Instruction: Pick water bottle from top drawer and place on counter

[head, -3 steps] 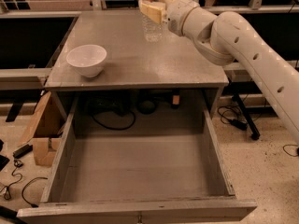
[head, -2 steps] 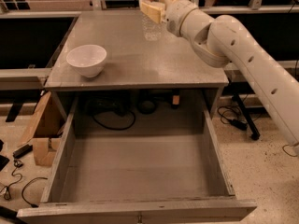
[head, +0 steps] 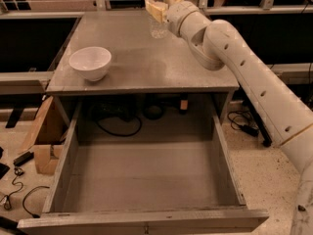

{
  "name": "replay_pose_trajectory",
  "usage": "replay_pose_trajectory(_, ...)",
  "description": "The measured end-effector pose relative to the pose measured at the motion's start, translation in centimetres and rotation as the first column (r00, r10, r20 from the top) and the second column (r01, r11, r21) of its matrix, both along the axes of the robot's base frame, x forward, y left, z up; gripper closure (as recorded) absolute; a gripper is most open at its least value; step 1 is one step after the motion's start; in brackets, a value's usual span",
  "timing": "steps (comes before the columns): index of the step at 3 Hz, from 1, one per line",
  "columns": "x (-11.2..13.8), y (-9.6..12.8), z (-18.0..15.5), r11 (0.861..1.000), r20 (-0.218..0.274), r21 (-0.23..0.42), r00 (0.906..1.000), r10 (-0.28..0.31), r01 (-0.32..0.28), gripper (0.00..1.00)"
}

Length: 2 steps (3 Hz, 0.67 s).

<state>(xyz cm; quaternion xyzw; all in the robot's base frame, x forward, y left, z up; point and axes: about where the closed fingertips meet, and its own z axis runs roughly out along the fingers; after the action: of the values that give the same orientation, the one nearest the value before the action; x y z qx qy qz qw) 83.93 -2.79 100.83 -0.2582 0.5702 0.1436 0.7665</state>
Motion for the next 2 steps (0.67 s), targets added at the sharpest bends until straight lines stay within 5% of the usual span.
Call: replay_pose_trajectory(2,1.9,-3.4,-2.9,0.987,-0.036,0.001,0.9861,-0.162,0.162,1.0)
